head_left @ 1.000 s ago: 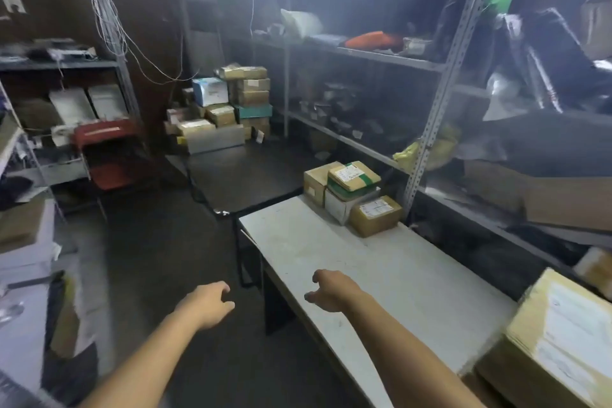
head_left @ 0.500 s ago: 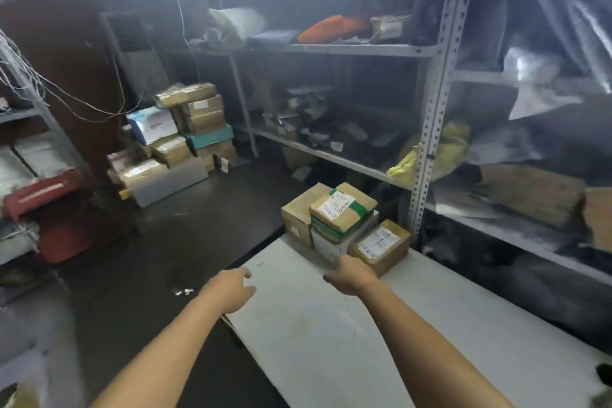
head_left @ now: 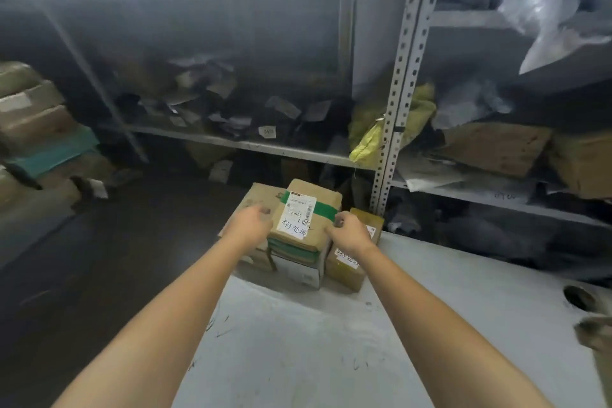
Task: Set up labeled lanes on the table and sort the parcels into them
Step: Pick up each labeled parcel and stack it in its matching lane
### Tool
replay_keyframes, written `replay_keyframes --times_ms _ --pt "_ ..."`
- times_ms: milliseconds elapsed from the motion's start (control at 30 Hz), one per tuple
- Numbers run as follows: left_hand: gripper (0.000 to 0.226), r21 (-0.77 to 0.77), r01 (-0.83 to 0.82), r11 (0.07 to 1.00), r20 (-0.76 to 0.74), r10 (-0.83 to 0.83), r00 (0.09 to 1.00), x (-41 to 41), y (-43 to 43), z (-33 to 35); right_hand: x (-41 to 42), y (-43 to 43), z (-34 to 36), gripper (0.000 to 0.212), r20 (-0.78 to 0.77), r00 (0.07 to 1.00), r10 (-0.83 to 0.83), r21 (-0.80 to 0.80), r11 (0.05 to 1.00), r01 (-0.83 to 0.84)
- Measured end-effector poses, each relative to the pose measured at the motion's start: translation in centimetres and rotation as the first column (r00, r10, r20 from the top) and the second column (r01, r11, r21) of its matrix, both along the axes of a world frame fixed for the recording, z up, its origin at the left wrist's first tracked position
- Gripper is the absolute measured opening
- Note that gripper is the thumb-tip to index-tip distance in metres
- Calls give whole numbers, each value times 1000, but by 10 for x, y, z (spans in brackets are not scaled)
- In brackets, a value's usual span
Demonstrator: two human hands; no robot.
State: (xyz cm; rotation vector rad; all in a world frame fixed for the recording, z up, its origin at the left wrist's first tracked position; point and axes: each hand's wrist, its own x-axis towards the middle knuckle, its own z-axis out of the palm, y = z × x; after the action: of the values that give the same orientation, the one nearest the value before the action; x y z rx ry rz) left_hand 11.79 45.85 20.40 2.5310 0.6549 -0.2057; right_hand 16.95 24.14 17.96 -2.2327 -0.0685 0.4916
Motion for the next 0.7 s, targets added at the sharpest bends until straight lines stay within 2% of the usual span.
replay_keyframes --times_ms 133,267,333,467,700 --pt "51 -112 78 991 -21 -81 997 52 30 -31 20 32 -19 48 -98 972 -215 84 971 223" --pt "51 -222 71 972 -41 -82 996 85 47 -61 36 58 -40 36 -190 914 -359 162 907 390" --pt "53 -277 62 959 -48 -78 996 96 50 -73 41 68 -50 31 -223 893 -391 183 883 432" --pt "56 -424 87 901 -78 -132 988 109 49 -87 56 70 -93 39 -271 848 -455 230 825 516" --pt "53 -575 128 808 -19 -169 985 106 32 -76 35 60 -56 46 -243 769 -592 232 734 638"
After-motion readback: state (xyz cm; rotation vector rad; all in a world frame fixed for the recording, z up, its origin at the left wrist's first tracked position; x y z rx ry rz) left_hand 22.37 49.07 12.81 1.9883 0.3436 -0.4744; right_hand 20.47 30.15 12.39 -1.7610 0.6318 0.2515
